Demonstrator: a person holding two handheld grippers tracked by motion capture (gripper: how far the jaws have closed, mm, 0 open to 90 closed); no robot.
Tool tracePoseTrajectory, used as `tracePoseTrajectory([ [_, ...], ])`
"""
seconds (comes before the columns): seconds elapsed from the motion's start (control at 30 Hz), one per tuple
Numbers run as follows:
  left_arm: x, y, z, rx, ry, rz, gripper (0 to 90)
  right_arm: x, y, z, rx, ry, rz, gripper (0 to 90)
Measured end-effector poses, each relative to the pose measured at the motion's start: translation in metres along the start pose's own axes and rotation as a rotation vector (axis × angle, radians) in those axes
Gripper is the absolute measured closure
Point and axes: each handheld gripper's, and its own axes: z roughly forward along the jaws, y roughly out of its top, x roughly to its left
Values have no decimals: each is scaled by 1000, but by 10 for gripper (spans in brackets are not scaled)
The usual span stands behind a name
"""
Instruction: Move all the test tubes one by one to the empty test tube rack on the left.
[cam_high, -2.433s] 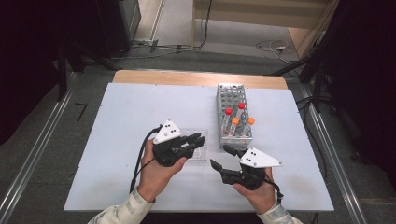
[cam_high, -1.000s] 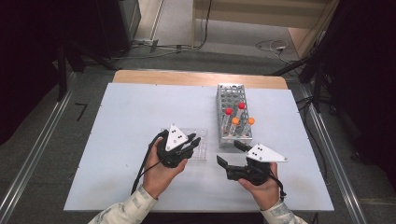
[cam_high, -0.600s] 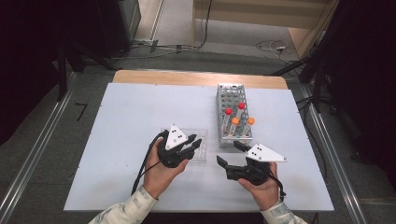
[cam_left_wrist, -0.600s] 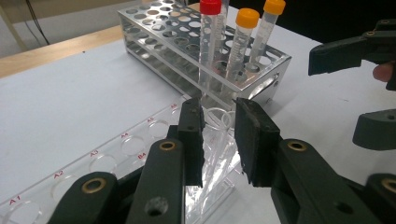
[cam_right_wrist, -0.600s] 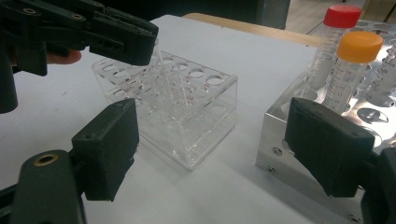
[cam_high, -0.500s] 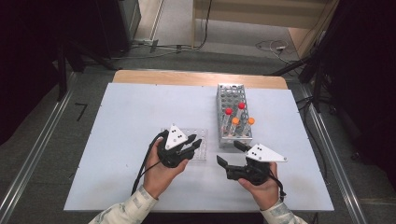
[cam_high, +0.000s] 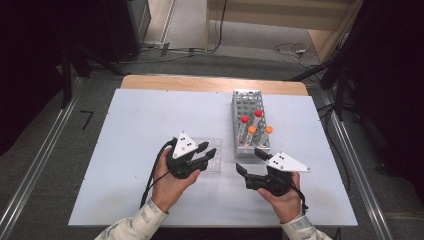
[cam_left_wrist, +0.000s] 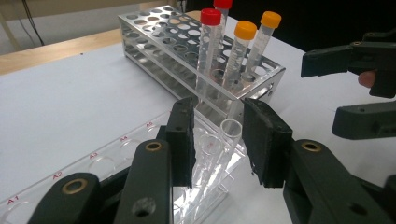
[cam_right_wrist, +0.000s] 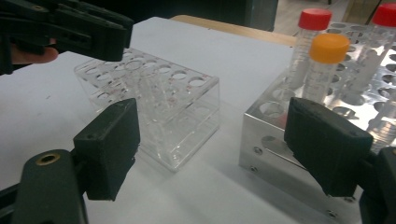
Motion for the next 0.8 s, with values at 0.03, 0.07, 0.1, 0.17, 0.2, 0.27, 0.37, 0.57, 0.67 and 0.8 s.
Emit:
tracePoseTrajectory([
  [0.03,1,0,0,1,-2,-1,628,-2,0,0,-1,-6,2,173],
  [0.07,1,0,0,0,-2,-5,612,-4,0,-1,-1,-16,2,173],
  [0.1,2,0,0,-3,0,-10,590,-6,1,-1,-1,-22,4,174],
  [0.17,3,1,0,-10,-6,-27,544,-10,1,-1,2,-48,5,182],
  [0.2,4,1,0,-13,-12,-38,523,-13,1,-1,2,-61,5,184],
  [0.27,6,1,0,-17,-9,-48,477,-20,1,-1,-2,-87,9,185],
  [0.37,8,1,0,-19,6,-53,418,-30,1,-1,-3,-124,28,190],
  [0.57,9,0,2,-9,10,-61,351,-47,1,5,2,-188,53,224],
  [0.67,9,0,3,-7,14,-57,345,-55,0,11,0,-217,71,261],
  [0.8,9,0,3,-11,19,-57,338,-64,0,18,-12,-246,73,332],
])
